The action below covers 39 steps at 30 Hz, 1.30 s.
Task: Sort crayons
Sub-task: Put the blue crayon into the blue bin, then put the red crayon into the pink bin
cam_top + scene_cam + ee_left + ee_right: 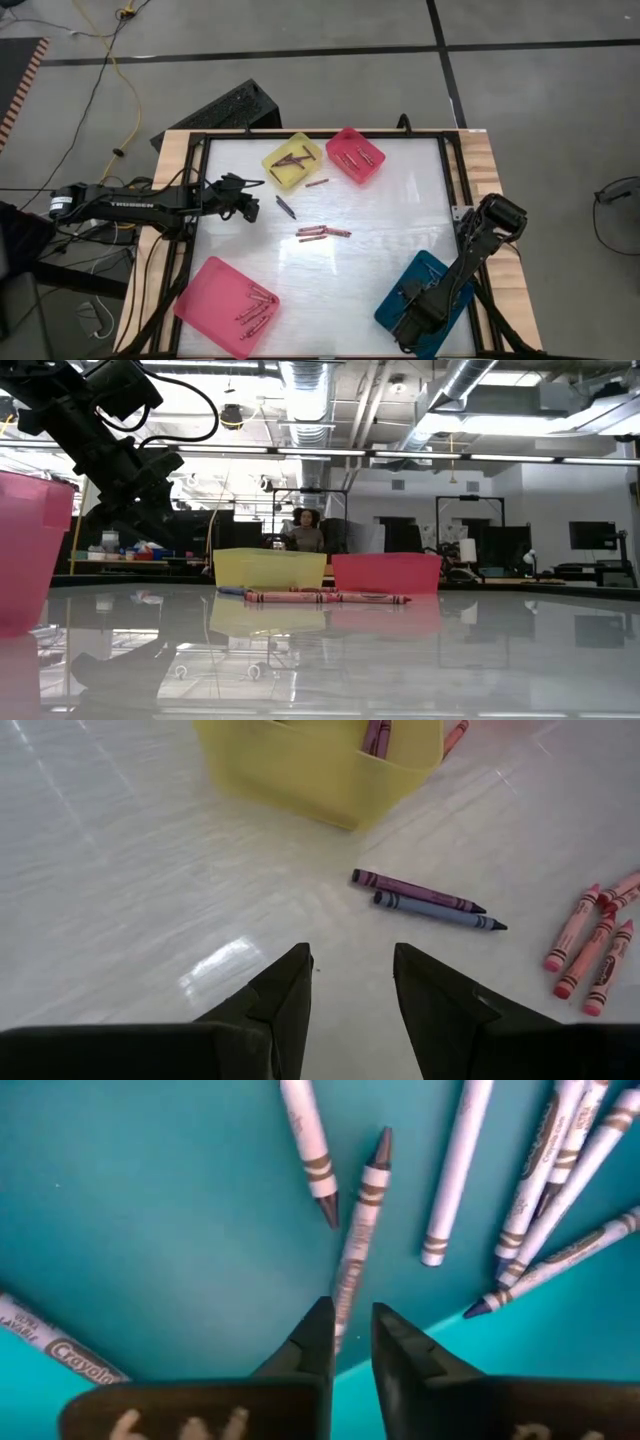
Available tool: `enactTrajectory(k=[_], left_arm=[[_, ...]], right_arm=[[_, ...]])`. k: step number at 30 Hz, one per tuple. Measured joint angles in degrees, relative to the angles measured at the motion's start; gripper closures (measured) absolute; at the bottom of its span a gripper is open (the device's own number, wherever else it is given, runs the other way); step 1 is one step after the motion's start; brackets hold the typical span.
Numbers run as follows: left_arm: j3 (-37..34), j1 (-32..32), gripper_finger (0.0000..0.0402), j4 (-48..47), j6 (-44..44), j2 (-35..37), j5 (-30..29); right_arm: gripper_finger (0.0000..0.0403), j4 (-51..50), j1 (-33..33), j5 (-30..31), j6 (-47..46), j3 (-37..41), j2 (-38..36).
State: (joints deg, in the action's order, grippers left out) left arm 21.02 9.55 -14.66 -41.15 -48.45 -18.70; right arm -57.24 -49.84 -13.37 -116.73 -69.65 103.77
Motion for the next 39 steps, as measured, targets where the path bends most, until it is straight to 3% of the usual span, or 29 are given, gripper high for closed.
enactTrajectory(k=[7,14,21,26,33,39], left_arm=[[0.0,0.0,0.0269,0.0,0.0,0.0,0.7],[0.0,0.0,0.0269,0.0,0.0,0.0,1.9],[0.0,0.0,0.0269,0.0,0.0,0.0,1.9],[0.0,0.0,0.0269,0.0,0.0,0.0,1.9],[0.0,0.0,0.0269,0.0,-0.1,0.0,1.9],[0.0,0.0,0.0269,0.0,-0.1,0.0,1.6]], right_arm=[[0.0322,4.1,1.0,-0.1,4.3,0.0,-1.4],[0.0321,3.6,5.2,0.2,12.2,0.0,-11.9],[0.0321,1.4,14.2,10.8,24.5,0.0,-24.3],[0.0321,1.1,22.0,22.1,41.5,0.0,-27.9],[0.0321,6.1,32.8,22.9,69.9,0.0,-23.1],[0.0321,11.9,38.8,22.3,85.4,0.0,-16.8]])
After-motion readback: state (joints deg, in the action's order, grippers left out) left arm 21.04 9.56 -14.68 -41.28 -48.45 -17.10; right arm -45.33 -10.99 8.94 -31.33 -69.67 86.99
